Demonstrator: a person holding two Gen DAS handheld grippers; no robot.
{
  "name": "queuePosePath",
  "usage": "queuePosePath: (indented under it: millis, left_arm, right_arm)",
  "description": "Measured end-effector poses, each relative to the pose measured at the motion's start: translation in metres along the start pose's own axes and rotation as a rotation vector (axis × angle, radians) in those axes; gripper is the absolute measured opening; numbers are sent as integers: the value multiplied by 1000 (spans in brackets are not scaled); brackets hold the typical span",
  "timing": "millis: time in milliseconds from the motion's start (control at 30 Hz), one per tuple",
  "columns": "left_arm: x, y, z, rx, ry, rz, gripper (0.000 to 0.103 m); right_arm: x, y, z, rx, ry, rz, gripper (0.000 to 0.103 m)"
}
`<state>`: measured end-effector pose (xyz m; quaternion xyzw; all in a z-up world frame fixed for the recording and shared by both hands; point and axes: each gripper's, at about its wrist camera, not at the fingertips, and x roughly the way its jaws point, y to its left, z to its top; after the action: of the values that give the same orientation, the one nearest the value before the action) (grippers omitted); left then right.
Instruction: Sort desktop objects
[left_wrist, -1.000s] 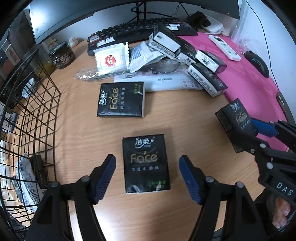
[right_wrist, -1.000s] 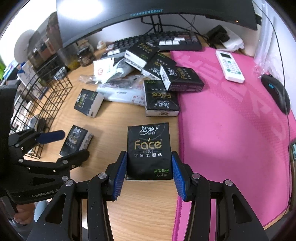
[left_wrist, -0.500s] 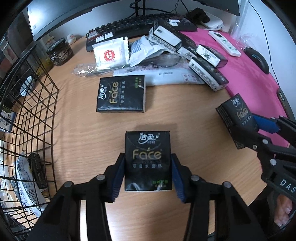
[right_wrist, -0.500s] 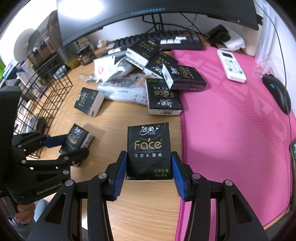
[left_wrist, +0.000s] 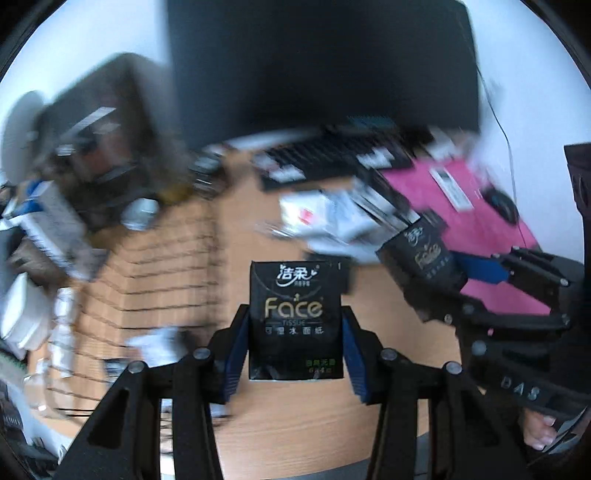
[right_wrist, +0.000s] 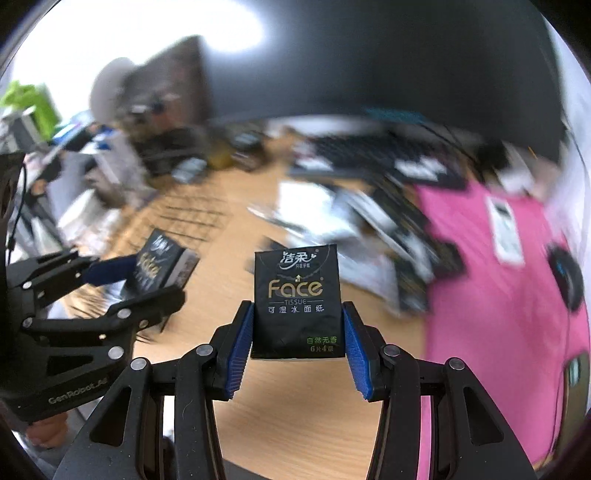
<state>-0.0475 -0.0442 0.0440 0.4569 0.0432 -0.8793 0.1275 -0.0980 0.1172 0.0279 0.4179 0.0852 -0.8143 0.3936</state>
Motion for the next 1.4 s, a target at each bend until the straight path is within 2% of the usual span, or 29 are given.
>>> queuePosePath:
  millis: [167,267,367,500,700,800,900,1067,1200,1400]
  left_arm:
    - [-22,85,-12,-135,-28,122,52]
    - [-21,129,-30,-209,-5,187,52]
    - [-12,159,-47,-252,31,194,52]
    - [1,178,-61,-286,55,187,52]
    - [9,182,-68,-290,83,181,52]
    - [9,182,-68,-286,79,205,54]
    - [6,183,-67,-294,64,216,66]
    - [-2,173,-61,-281,50,209,67]
    - [-14,149,-50,-250,19,185,67]
    - [-12,80,-22,-142,-5,121,71]
  right_arm:
    - [9,94,35,-156,-32,120,47]
    - [26,143,40,-227,-27,137,47]
    - [48,175,39,-267,12,153,47]
    - [71,193,35,-287,55,152,47]
    - [94,189,29,-262,109,167,48]
    - [97,189,28,-251,113,182,48]
    - [92,186,29,-245,101,190,49]
    - [73,174,33,-230,70,194,51]
    - [47,152,35,-214,28,185,52]
    - [17,71,33,-110,-12,92,57]
